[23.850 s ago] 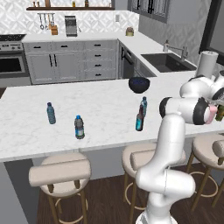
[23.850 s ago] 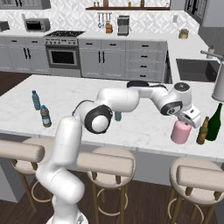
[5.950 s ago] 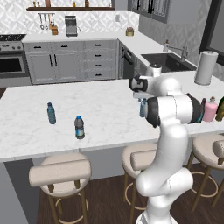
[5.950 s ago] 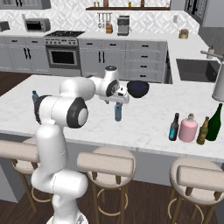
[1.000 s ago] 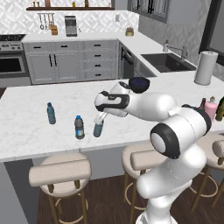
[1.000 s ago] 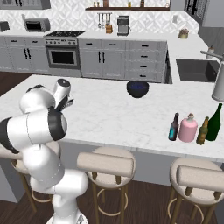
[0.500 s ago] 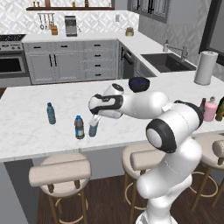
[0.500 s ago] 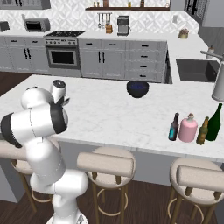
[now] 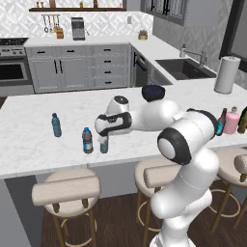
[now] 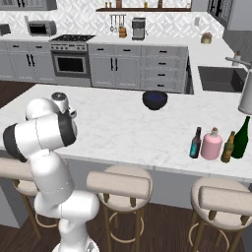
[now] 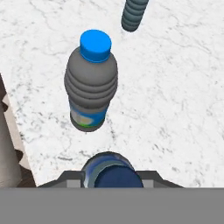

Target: Move the plastic bottles in the middle to the plastics group, and the glass bottles in the middle to the glass group.

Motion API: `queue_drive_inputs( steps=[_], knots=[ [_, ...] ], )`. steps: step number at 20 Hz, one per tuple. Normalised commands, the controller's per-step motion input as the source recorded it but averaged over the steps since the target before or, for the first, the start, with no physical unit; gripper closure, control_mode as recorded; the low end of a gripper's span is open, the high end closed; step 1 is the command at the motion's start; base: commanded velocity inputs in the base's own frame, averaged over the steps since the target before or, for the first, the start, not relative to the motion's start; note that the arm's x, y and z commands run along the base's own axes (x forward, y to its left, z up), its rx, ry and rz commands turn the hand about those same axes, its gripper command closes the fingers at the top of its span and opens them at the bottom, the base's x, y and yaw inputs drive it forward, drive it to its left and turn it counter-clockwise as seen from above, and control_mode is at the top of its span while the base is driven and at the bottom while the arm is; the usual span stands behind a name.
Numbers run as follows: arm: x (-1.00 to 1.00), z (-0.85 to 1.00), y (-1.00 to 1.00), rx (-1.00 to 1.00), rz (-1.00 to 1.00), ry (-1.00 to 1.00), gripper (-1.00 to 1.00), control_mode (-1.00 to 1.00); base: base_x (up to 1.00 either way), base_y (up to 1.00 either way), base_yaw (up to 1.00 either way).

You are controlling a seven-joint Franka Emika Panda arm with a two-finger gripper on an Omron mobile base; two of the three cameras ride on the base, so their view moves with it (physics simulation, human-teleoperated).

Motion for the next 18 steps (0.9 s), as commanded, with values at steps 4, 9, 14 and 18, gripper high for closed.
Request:
queue_drive_inputs(
  steps=[4,9,14,18],
  knots=[
    [0.17,-0.16,0.00,-0.03,0.03,0.00,1.00,-1.00,0.00,0.00,0.00],
    [0.02,-0.28,0.00,-0.01,0.04,0.00,1.00,-1.00,0.00,0.00,0.00],
    [0.01,-0.21,0.00,0.00,0.05,0.00,-1.00,-1.00,0.00,0.00,0.00],
    [0.00,0.06,0.00,0.00,0.03,0.00,-1.00,-1.00,0.00,0.00,0.00]
  ],
)
